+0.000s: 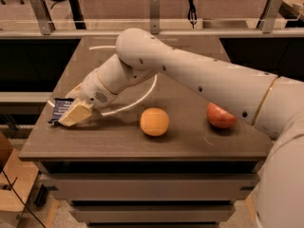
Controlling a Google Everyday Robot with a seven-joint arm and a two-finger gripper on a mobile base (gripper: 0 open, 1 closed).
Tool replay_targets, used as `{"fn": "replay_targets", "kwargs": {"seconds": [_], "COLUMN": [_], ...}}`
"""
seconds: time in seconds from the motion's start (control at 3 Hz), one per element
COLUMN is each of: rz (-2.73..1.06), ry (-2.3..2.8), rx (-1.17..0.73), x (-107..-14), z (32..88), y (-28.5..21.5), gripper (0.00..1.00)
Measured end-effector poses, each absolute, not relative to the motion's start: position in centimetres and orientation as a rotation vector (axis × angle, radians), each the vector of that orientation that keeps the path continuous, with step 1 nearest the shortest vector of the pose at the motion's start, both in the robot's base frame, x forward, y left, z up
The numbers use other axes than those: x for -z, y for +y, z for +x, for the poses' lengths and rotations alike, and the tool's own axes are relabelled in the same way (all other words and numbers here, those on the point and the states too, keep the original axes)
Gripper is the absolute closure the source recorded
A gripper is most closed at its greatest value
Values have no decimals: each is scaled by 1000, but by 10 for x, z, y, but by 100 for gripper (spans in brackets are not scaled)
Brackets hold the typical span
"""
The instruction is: Pick rxbar blueberry
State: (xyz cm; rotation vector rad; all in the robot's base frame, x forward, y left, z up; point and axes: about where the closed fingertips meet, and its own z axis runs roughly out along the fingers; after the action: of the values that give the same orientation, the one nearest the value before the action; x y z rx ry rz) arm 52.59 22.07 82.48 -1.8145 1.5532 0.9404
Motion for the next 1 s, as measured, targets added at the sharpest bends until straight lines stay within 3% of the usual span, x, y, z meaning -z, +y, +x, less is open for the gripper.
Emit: {"fn": "replay_targets", "kwargs": {"seconds": [1.0], "rz": [-1789], "ry": [1321], "rx": [-813], "x": [-936], "z": [550], "y": [185], "gripper": [100]}}
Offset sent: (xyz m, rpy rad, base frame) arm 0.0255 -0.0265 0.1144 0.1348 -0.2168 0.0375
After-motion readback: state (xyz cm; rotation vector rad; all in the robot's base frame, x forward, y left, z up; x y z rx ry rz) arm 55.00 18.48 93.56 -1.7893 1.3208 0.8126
